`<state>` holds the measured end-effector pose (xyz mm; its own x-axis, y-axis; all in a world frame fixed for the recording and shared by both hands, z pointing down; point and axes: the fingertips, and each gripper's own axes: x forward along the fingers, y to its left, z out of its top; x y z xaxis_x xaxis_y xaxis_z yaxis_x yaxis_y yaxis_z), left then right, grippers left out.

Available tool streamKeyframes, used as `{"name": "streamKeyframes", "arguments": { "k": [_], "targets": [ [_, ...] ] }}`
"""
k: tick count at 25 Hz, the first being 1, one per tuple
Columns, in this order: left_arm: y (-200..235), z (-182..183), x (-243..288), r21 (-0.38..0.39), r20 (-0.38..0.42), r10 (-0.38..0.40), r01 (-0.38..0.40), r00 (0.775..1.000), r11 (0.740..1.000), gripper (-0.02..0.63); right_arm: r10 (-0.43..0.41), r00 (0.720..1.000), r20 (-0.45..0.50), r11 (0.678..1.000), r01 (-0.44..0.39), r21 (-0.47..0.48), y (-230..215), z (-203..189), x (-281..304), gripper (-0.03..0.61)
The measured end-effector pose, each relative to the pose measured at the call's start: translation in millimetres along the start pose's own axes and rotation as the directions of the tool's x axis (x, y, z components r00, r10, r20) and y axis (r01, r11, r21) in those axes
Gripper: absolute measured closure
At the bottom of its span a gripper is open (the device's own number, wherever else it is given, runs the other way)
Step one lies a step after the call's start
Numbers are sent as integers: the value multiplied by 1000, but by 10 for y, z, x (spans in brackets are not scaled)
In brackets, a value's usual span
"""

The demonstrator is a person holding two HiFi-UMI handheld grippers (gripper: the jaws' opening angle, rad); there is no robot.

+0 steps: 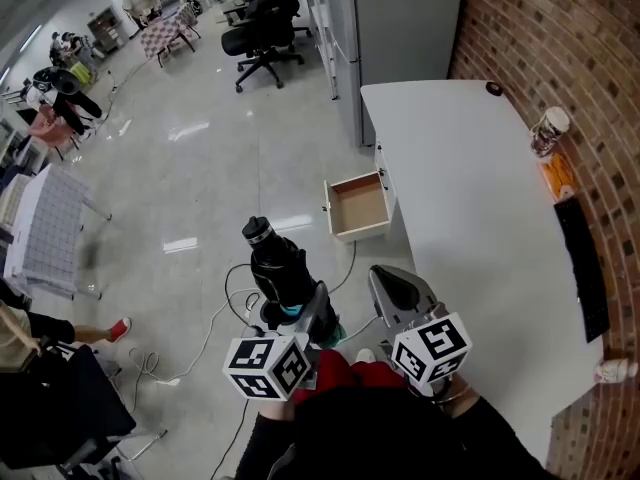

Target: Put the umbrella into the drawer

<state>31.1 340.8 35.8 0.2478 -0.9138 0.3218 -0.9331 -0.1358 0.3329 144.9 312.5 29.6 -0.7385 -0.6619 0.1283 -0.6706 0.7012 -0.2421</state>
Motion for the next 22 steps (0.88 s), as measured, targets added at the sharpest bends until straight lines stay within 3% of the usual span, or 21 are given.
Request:
{"name": "streamKeyframes", "arguments": {
  "k": [8, 22],
  "targets": [
    [49, 17, 56, -16, 6, 30, -30, 1000, 999, 330, 1, 999, -34, 1000, -1, 18, -74, -102, -11, 577],
    [333, 223, 619, -18, -4, -13, 12, 1000, 1000, 330, -37, 997, -64, 999, 39, 26, -331, -63, 409, 577]
  ]
}}
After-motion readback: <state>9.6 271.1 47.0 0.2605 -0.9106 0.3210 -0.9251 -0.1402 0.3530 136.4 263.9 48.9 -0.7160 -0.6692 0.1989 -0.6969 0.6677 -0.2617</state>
